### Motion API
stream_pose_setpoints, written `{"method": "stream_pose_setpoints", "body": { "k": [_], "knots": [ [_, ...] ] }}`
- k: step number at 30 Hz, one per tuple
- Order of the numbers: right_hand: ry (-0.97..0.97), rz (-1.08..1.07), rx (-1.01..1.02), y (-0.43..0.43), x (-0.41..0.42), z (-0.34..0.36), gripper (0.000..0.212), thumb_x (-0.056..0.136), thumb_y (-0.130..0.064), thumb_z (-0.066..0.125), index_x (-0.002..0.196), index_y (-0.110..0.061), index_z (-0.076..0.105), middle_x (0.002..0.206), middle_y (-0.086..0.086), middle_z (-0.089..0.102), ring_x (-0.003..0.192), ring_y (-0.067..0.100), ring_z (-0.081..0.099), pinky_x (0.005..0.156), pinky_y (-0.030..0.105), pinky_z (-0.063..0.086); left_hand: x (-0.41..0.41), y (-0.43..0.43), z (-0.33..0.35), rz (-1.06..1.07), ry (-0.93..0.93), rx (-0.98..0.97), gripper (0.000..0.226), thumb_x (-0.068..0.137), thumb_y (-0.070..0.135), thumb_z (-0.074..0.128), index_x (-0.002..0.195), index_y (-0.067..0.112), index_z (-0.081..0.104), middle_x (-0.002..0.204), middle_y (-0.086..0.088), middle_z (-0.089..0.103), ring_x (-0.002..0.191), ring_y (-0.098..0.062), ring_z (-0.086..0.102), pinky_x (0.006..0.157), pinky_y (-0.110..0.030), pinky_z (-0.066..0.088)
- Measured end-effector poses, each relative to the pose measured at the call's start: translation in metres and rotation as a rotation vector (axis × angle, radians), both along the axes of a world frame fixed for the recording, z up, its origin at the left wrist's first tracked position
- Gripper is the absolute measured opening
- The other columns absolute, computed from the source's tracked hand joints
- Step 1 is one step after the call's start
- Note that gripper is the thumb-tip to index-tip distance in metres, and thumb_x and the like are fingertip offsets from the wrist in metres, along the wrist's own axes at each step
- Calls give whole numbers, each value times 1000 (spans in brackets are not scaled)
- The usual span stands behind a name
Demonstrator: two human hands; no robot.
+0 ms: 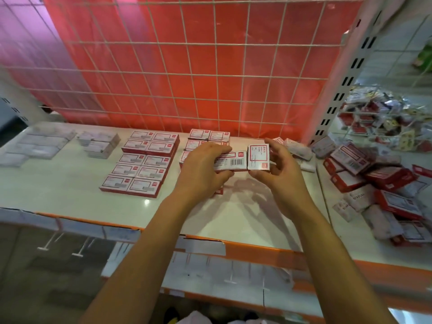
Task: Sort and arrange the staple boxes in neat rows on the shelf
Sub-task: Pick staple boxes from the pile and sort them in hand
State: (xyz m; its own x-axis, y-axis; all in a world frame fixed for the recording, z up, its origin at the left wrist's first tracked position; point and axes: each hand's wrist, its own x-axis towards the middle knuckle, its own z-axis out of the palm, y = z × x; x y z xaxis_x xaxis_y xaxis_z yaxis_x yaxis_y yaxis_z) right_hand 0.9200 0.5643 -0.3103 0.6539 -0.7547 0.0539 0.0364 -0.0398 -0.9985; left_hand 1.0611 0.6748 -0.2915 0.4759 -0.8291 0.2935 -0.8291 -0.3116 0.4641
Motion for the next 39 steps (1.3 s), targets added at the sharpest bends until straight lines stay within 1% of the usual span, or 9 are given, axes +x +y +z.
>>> {"method": "stream_pose_setpoints", "body": {
  "k": [3,7,15,22,26,29,31,35,39],
  "knots": [
    [1,30,-18,8,9,-2,70,76,9,68,119,-42,49,125,-3,58,113,14,57,89,35,54,6,13,2,33,46,2,56,78,25,76,130,17,58,124,-4,60,112,-18,52,93,-21,37],
    [22,62,54,20,18,-6,75,78,8,66,136,-33,42,130,-1,57,115,17,57,89,38,54,14,31,2,69,135,-10,55,77,28,77,128,17,59,121,-3,62,108,-17,53,91,-30,45],
    [33,120,138,46,33,-2,65,79,13,62,128,-27,47,124,0,60,108,14,61,72,26,57,33,63,-6,113,186,-6,53,74,30,80,121,16,61,115,0,63,103,-13,56,88,-30,48],
    [60,151,83,68,49,-4,64,73,5,73,123,-27,48,118,-4,60,102,10,63,78,26,56,40,82,-11,100,212,23,49,75,27,79,120,20,61,115,3,64,101,-8,54,86,-26,48],
    [116,118,-9,76,54,-13,58,79,-2,71,126,-26,50,123,-7,56,111,9,57,90,27,52,47,92,-15,109,230,47,48,75,28,79,118,20,60,111,4,63,98,-7,55,81,-22,48],
    [157,44,-46,81,53,-20,51,81,-16,74,124,-28,49,124,-9,55,108,4,57,83,19,52,50,98,-17,98,238,106,51,75,29,79,122,21,58,115,4,62,104,-11,56,86,-26,51],
    [187,-3,-71,83,52,-21,47,82,-14,72,120,-28,47,123,-6,54,105,4,57,77,16,51,52,100,-20,88,230,137,53,75,30,79,123,21,58,117,4,61,106,-10,55,86,-21,47],
    [277,-55,-177,82,50,-17,47,83,-11,68,123,-27,50,123,-4,42,103,7,52,80,5,41,55,100,-22,74,222,175,51,78,35,77,123,23,57,119,5,61,106,-7,54,77,-9,38],
    [300,-84,-189,78,51,-16,47,85,-11,67,128,-22,51,126,-2,47,107,12,53,97,25,46,56,99,-23,53,218,182,50,79,35,75,124,23,57,120,5,60,99,-3,48,70,-5,35]
  ]
}}
